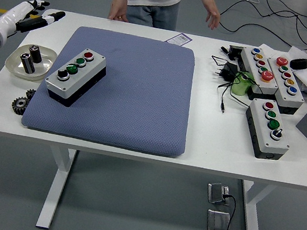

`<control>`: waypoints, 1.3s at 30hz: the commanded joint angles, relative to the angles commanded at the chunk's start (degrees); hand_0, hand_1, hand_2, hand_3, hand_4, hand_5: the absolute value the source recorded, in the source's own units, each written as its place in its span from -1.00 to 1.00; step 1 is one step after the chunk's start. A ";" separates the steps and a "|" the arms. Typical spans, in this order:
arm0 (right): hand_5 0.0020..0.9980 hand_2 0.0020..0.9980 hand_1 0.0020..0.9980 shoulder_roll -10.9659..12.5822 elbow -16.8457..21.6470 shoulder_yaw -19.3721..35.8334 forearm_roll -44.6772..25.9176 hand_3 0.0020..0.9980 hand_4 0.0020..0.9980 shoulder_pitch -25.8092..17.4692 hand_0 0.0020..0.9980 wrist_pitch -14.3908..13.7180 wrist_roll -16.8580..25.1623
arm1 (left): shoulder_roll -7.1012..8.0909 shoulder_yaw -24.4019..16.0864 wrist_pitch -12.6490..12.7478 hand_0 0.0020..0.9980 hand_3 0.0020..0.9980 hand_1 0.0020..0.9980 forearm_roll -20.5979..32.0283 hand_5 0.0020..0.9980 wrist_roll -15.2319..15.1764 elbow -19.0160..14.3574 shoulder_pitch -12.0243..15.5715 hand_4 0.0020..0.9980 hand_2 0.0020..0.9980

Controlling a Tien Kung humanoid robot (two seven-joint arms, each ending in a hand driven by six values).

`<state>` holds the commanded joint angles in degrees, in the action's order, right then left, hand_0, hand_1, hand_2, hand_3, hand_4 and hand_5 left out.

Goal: Pick up the button,place it on the desk,press the button,press the button

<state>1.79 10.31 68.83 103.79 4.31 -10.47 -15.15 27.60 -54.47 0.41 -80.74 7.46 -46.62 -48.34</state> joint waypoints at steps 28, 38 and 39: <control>-0.59 0.60 0.49 0.23 0.00 -0.09 0.84 0.48 -0.20 1.01 0.49 0.03 0.47 | 4.26 -14.43 3.53 0.48 0.70 0.69 37.15 1.00 -13.26 -1.42 4.45 0.83 0.76; -0.58 0.59 0.49 0.28 0.00 0.04 1.57 0.47 -0.19 1.18 0.49 -0.02 0.34 | 5.47 -16.99 2.65 0.49 0.70 0.69 36.86 1.00 -12.93 -1.27 4.57 0.82 0.76; -0.58 0.59 0.48 0.27 0.00 0.03 1.60 0.47 -0.20 1.19 0.48 -0.01 0.31 | 5.46 -16.97 2.62 0.50 0.69 0.69 36.90 1.00 -12.93 -1.24 4.56 0.79 0.76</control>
<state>2.05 10.31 68.85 105.39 5.50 -10.48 -14.84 33.06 -71.44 3.03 -43.84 -5.47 -47.86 -43.77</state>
